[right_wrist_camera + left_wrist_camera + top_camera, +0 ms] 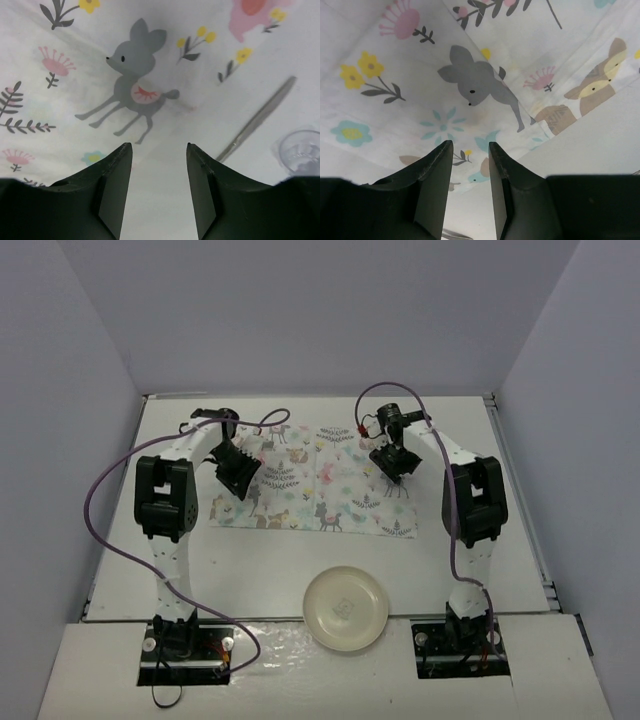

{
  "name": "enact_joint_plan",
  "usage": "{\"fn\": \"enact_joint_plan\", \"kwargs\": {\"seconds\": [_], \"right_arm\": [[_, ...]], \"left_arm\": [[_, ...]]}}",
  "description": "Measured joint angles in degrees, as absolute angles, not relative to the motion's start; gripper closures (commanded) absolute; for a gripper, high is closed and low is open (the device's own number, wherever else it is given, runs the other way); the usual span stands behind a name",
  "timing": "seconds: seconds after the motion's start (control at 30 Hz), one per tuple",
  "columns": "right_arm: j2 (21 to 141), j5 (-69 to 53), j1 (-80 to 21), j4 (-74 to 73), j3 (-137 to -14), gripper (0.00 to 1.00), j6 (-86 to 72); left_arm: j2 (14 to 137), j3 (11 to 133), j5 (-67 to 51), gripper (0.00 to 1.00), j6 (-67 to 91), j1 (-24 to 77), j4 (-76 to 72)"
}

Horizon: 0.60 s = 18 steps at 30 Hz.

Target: Set the dinner table for one person

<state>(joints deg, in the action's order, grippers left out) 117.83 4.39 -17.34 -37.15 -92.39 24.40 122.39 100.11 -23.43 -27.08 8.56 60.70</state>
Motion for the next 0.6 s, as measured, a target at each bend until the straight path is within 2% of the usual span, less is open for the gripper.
{"fn": "enact_joint_plan", "kwargs": {"seconds": [0.13, 0.2, 0.3, 0.43, 0.6], "right_arm": [[111.5, 4.7, -17.3, -37.1, -92.4, 0.53, 24.9], [108.5, 4.7, -17.3, -37.1, -92.4, 0.46, 25.1], [104.5, 4.5, -17.3, -37.2, -92.4, 0.29, 24.9], [100.1, -2.1, -16.7, -39.5, -91.3, 0.33, 25.1], [96.8, -17.0, -17.1, -43.8, -83.0, 0.37, 26.4]], "left_arm": [[117.9, 98.3, -23.4, 0.68, -26.7, 8.6, 60.1], [115.5, 97.2, -23.2, 0.67, -26.3, 8.6, 59.4], [111.9, 95.7, -22.0, 0.63, -24.8, 8.6, 58.2], [105.3, 94.2, -18.3, 0.56, -22.0, 7.6, 56.4], [94.1, 89.8, -12.3, 0.53, -22.1, 5.2, 54.6]]}}
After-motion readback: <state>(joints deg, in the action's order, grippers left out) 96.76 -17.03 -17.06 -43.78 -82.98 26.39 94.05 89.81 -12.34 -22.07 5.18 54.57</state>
